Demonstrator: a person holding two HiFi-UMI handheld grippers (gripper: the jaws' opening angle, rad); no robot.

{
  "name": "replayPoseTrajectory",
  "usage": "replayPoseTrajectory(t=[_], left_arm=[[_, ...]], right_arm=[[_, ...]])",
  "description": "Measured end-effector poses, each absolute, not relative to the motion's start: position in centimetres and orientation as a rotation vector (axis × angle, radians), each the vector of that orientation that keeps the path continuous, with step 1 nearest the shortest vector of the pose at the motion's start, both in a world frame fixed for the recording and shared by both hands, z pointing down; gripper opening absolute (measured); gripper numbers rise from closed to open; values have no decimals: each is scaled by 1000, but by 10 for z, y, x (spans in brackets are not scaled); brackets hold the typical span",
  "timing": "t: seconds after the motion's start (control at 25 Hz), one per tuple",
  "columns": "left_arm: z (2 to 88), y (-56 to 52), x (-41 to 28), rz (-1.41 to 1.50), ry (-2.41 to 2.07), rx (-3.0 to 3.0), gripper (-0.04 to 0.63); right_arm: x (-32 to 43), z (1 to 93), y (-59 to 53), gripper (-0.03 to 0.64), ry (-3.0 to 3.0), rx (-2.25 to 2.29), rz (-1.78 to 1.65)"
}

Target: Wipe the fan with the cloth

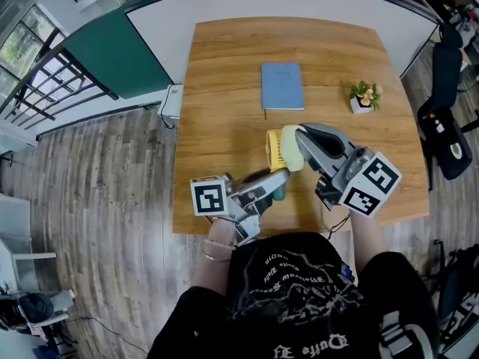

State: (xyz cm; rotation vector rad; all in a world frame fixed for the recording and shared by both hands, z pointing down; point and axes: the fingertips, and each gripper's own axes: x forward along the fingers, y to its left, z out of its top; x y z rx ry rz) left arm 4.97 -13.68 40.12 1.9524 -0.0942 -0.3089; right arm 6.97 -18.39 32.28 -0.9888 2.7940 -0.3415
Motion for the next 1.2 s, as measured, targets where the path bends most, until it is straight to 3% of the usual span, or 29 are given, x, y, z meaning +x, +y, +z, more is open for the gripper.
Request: replayPoseTrajectory(t=[1.2], left_arm=[[376, -123, 57, -100, 35, 2321, 198]], right_arm=[[59, 379, -219, 26, 2851, -816, -742]])
